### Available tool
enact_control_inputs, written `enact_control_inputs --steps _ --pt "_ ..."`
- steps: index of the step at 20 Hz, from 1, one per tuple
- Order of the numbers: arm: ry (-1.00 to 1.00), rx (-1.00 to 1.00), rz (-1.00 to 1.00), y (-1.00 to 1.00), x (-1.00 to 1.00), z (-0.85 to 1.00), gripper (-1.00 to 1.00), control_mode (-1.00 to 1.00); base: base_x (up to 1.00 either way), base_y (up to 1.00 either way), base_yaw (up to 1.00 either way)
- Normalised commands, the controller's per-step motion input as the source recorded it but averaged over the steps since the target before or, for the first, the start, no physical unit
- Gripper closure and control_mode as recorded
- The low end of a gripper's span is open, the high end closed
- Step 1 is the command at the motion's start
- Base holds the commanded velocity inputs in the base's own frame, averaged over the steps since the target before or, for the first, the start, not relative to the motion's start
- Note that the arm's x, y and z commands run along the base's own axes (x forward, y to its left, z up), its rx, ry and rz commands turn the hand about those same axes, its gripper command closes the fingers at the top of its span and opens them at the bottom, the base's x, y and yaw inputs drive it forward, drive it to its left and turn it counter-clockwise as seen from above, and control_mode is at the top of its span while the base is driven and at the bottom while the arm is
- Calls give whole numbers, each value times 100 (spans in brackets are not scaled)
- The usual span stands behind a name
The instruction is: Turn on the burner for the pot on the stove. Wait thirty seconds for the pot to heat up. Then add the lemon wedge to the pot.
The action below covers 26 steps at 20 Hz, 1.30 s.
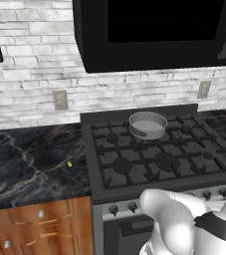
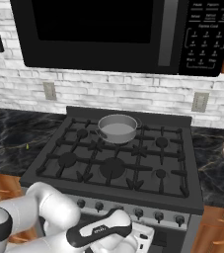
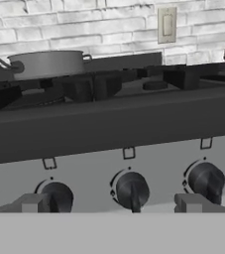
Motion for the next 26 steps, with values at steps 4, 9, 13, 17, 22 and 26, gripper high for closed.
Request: enact_control_inputs --steps 4,9,13,17,22,26 --pt "0 0 0 -1 10 0 -100 -100 0 0 0" --pt "0 0 0 0 0 -3 -100 -100 0 0 0" --pt "0 -1 0 -2 1 -8 -100 -100 0 0 0" --pt "1 -2 0 -6 2 -17 -100 -100 0 0 0" --pt "0 -3 0 -11 11 -5 -100 -100 0 0 0" --pt "2 -3 0 -15 25 0 -100 -100 0 0 0"
